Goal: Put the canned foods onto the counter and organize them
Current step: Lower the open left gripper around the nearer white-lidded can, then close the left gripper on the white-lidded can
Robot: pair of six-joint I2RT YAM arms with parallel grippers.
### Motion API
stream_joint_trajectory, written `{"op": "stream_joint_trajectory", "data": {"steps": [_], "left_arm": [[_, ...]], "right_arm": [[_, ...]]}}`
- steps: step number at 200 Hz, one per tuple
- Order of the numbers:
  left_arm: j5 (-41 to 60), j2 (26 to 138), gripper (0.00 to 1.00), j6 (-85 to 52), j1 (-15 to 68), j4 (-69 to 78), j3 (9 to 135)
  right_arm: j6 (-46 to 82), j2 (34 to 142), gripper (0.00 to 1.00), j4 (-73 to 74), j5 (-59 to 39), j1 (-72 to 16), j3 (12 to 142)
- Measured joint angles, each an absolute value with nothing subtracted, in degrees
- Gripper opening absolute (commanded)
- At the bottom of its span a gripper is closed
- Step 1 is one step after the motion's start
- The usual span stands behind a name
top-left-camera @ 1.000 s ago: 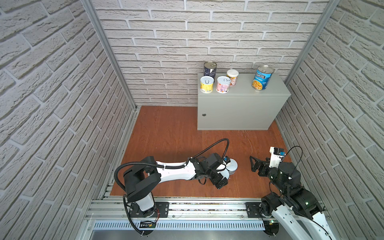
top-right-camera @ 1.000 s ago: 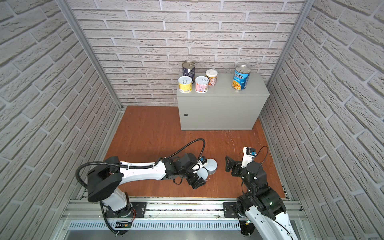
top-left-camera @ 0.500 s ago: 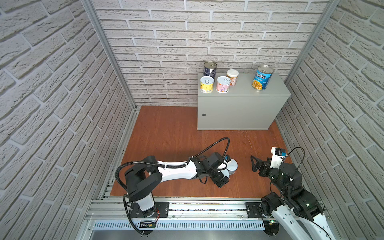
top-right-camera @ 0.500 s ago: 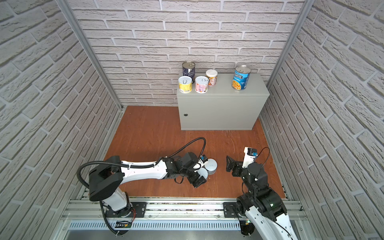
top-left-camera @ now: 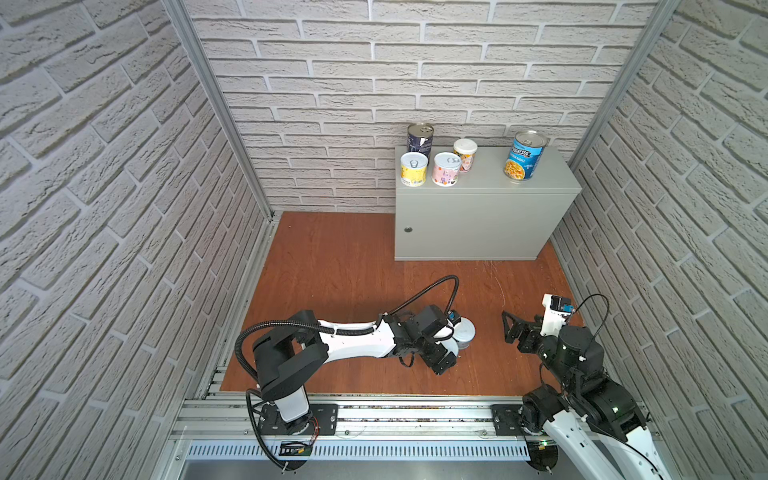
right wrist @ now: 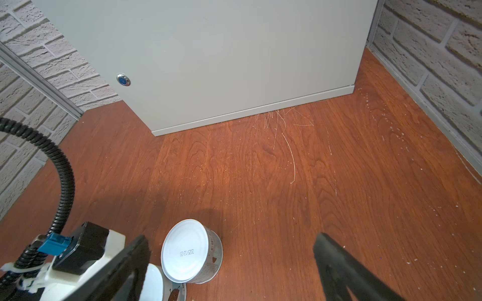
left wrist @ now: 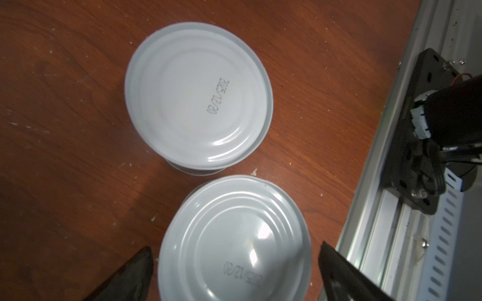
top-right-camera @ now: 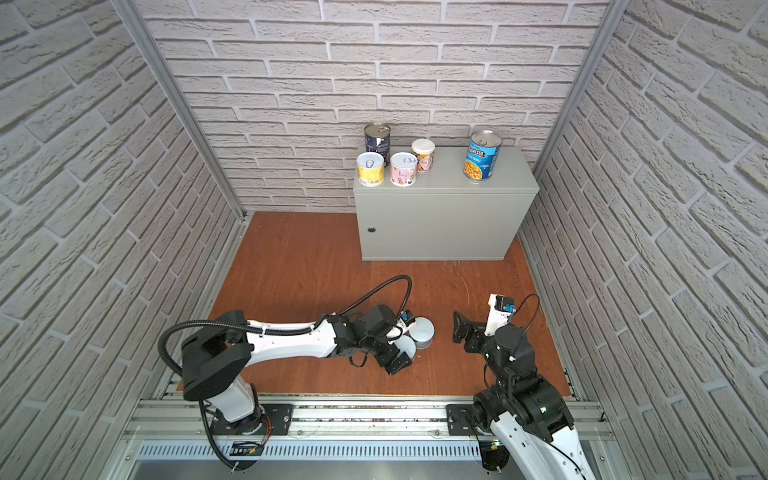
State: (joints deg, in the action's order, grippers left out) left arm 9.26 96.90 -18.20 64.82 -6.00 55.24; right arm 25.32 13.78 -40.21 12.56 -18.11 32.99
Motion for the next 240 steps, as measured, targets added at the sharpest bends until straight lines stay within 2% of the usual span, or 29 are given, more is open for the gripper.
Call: {"op": "stream_joint_trajectory", "data": {"steps": [164,215,240], "left_arm": [[8.36,101.45,0.96,-18.83,61.87,-6.33,60.07],[5.61,102.32,0.88,-17.30,61.60,-7.75,60.18],[4.23,102.83,0.74,-16.43,61.60,-7.86,60.23]], "right_arm": [[25.34,14.15,0.98,-40.27,14.02,-18.11,33.01],[25.34,14.31,0.98,-40.27,14.59,-18.11,33.01],[25.34,14.33,0.98,-40.27,14.76,-18.11,32.99]]}}
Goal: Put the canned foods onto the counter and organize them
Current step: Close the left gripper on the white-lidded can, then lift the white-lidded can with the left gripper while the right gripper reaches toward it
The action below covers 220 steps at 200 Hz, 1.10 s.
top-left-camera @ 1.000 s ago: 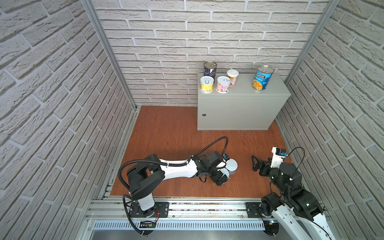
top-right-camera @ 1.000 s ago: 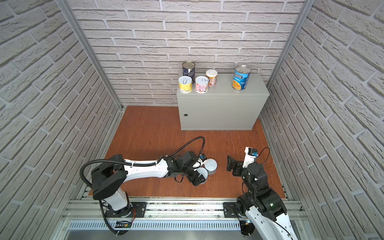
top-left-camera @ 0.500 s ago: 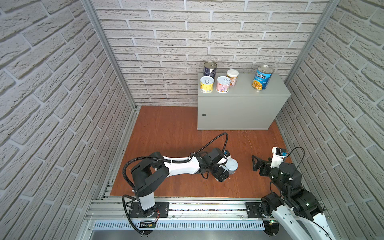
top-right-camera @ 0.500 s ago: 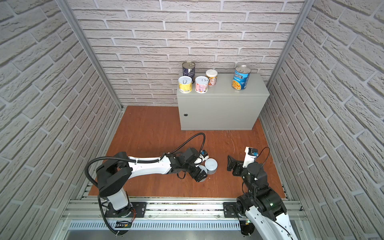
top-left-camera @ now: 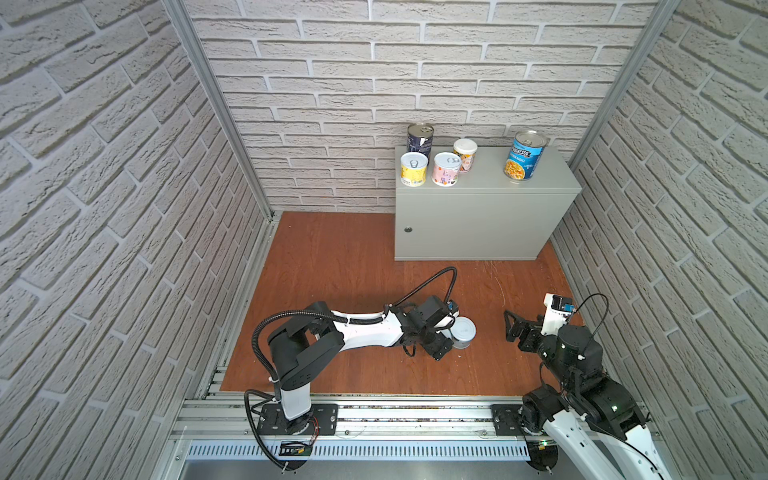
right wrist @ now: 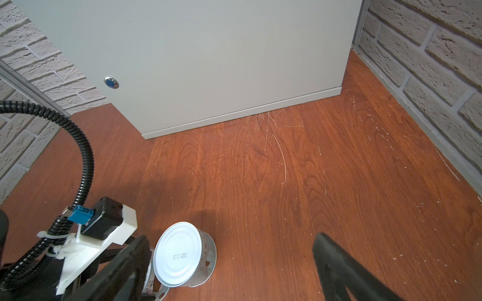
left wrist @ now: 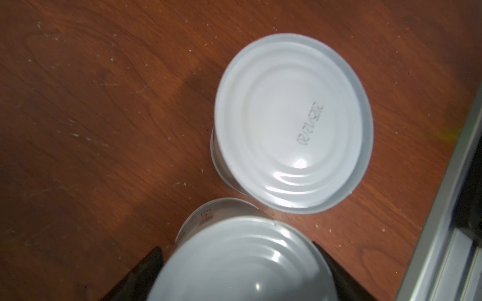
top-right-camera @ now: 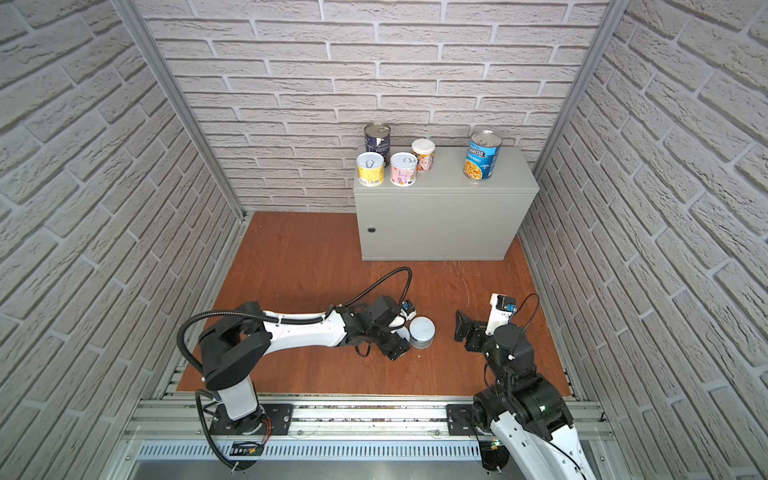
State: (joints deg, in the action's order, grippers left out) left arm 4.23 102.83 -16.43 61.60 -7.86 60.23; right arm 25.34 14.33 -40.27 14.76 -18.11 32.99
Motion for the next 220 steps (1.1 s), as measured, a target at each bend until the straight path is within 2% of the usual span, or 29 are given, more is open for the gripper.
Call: {"op": "stream_joint_trajectory", "data": {"steps": [54,137,163,220], "left_arm": [[1.98,103.59,0.63,-15.22,61.32,-8.60,61.67],[1.65,103.37,0.59,-15.00,57.39,-8.78,61.67],[2.98,103.22,0.58,-15.20,55.37,-8.10,61.30],[9.15,103.04,0.49,-17.93,49.21,-5.48,60.64]], "right_arm": [[25.36,15.27,0.97,-40.27,15.20,-18.11,33.01],[25.71,15.33,0.98,-40.25,15.14,-18.11,32.99],[25.69,16.10,0.97,-40.05,15.07,-18.11,32.88],[25.08,20.91,0.98,-38.83,12.78,-18.11,32.67]]}}
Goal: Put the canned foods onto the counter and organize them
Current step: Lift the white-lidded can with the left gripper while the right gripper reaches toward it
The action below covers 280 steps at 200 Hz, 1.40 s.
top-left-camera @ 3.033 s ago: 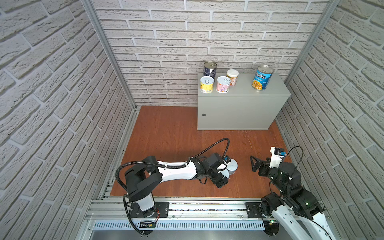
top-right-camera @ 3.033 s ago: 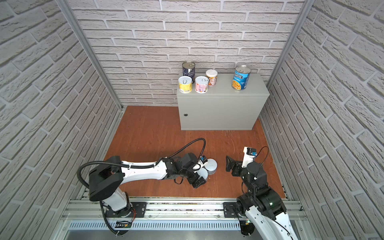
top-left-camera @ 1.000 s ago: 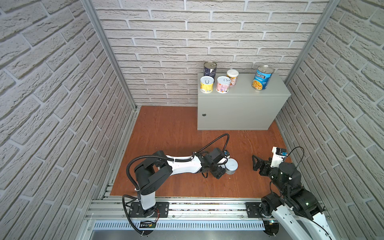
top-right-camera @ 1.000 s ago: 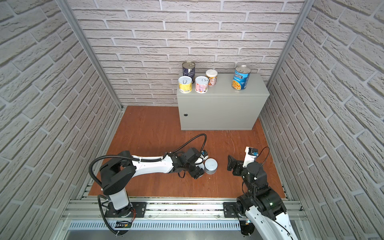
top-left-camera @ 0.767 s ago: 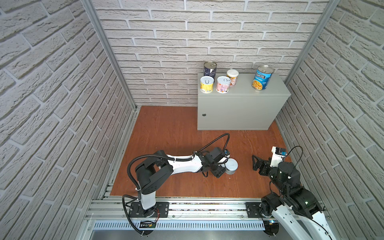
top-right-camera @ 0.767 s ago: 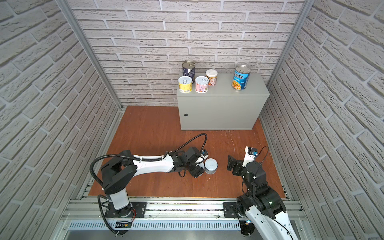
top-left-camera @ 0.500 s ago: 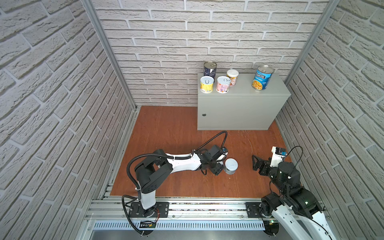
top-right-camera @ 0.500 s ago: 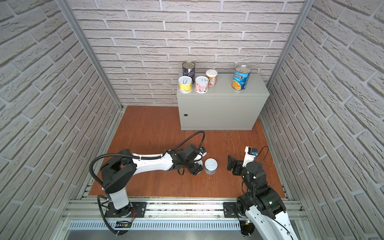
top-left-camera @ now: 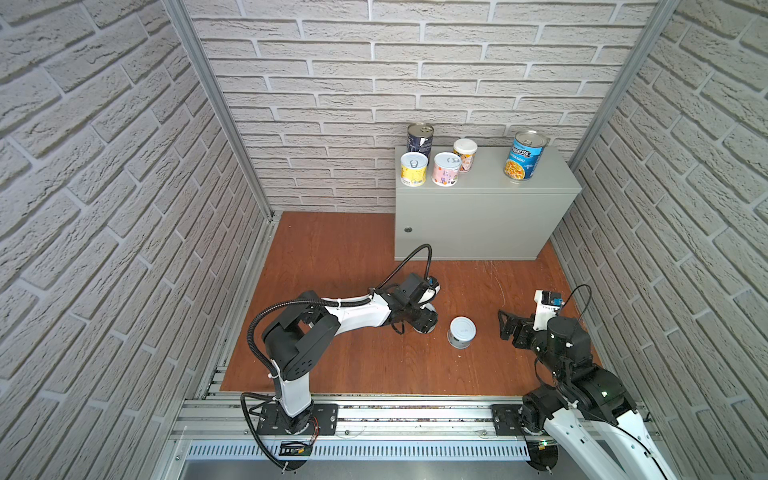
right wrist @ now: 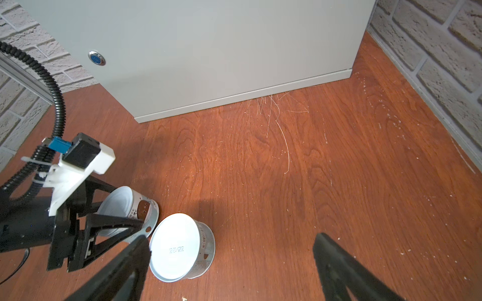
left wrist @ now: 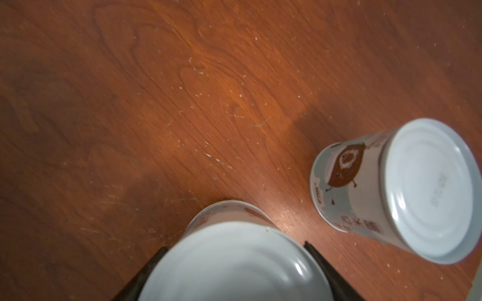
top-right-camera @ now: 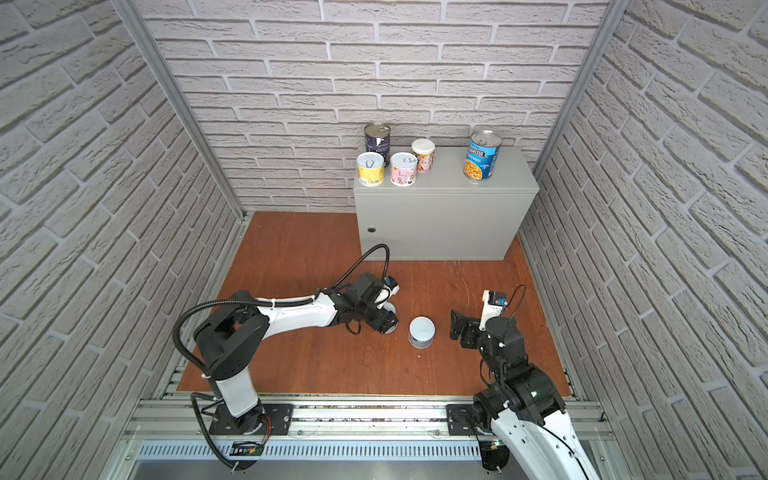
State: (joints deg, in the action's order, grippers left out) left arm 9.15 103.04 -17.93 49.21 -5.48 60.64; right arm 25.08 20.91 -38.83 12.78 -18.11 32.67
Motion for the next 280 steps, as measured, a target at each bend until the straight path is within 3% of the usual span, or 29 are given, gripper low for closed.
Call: {"op": "stream_joint_trajectory", "data": {"steps": [62,168,280], "left_arm": [[11.64,102.65,0.50,-20.67,45.87,-5.32,60.49],[14.79,95.64,0.49,-28.36,37.89,-4.89,55.22],[18.20,88.51,0.48,-30.28,32.14,-7.18,54.33]], "right_arm": [[23.33,28.45,0.95,-36.21,7.70,-18.11,32.84],[21.87,40.93,0.99,-24.77,-6.24,-19.20,34.22],[17.47,52.25,0.99,-14.13,-3.25,-36.91,37.10]]}}
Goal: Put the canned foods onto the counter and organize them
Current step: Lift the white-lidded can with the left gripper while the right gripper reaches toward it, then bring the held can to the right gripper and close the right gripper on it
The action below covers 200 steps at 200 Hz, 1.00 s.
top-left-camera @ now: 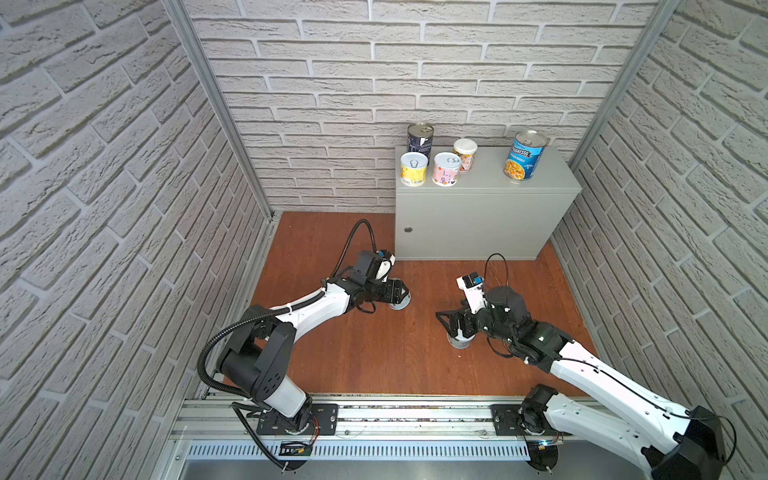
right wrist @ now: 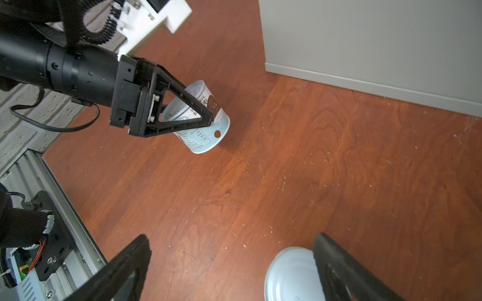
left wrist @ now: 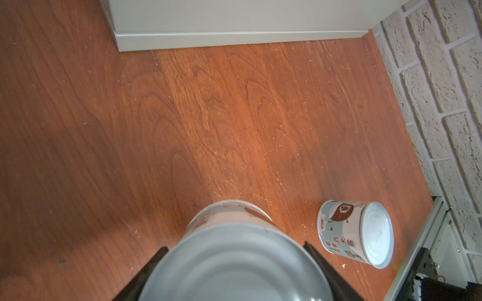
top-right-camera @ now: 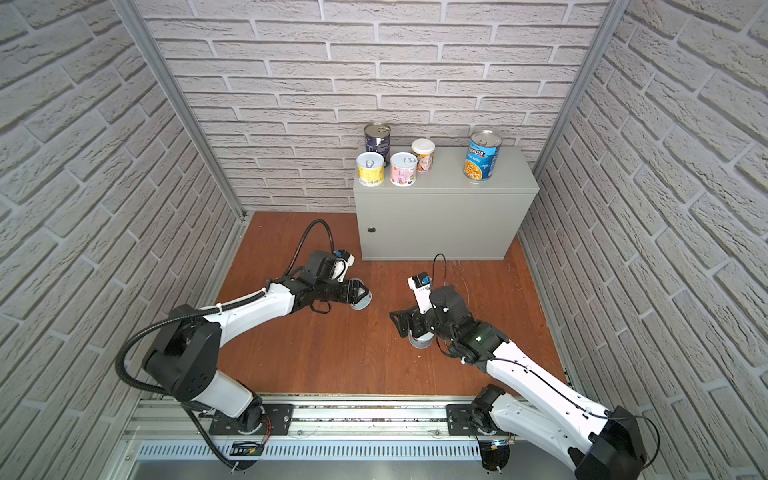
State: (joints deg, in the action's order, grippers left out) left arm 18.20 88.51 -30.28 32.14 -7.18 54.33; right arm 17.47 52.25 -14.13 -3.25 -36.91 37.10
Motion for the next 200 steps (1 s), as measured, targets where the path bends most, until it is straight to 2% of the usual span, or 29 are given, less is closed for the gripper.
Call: {"op": "stream_joint_trajectory", "data": {"steps": [61,200], "left_arm": [[21.47,82.28,0.48,-32.73,31.77,-9.54,54.68],[29.76,78.04,0.46,-40.82,31.77,-8.82,55.29]], "right_arm": [[13.65,54.17,0.99,-7.29,0.86,-44.73,37.10],[6.42,54.19,1.00,-0.19,4.56,-50.57,37.10]]}}
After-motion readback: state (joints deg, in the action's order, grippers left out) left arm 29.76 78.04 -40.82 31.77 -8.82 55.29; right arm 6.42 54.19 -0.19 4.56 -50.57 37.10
